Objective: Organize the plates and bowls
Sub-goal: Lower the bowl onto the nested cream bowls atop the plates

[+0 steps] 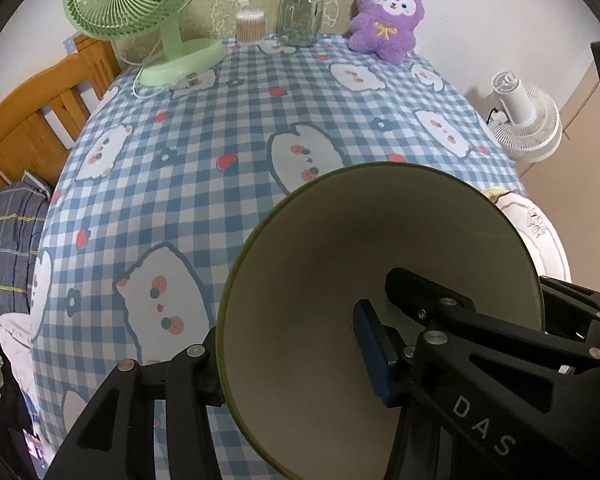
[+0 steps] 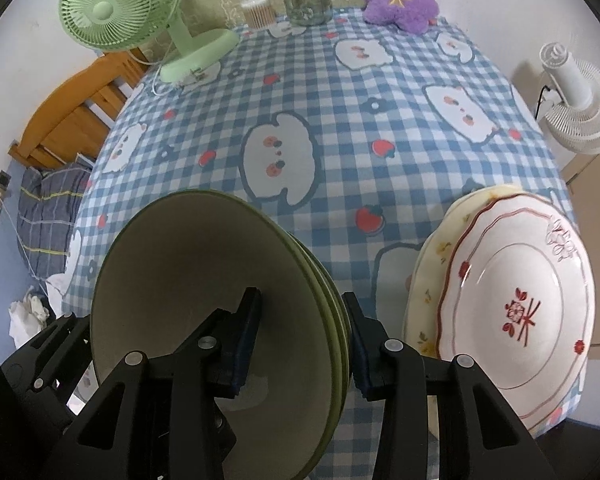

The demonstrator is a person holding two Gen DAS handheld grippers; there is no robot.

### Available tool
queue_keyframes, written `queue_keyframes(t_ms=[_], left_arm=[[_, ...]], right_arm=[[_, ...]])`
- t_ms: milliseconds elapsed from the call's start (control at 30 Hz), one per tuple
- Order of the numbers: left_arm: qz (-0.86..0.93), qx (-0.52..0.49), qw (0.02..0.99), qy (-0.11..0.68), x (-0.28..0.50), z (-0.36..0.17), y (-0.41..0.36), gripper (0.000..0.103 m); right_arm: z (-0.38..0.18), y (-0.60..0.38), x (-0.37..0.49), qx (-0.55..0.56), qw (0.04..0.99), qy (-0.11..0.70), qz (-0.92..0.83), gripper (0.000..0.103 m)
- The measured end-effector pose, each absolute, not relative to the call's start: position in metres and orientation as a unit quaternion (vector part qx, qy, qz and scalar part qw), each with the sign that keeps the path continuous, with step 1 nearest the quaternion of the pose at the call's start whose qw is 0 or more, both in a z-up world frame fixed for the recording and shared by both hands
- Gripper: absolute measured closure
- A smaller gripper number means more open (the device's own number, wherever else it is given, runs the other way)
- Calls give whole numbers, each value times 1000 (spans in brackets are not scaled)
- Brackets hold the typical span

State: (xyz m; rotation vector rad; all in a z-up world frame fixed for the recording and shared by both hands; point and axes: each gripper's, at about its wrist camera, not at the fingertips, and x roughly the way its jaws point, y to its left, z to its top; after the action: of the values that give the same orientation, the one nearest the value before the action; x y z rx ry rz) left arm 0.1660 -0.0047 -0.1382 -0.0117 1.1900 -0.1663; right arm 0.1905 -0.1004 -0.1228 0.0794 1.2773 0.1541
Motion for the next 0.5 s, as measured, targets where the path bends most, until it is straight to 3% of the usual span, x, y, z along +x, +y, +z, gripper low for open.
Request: queue_keyframes(t_ms=[500], left_arm=[[-93,8,848,522,161,-83,1,52]], right_arm=[[-65,-89,180,41,829,556,52,58]])
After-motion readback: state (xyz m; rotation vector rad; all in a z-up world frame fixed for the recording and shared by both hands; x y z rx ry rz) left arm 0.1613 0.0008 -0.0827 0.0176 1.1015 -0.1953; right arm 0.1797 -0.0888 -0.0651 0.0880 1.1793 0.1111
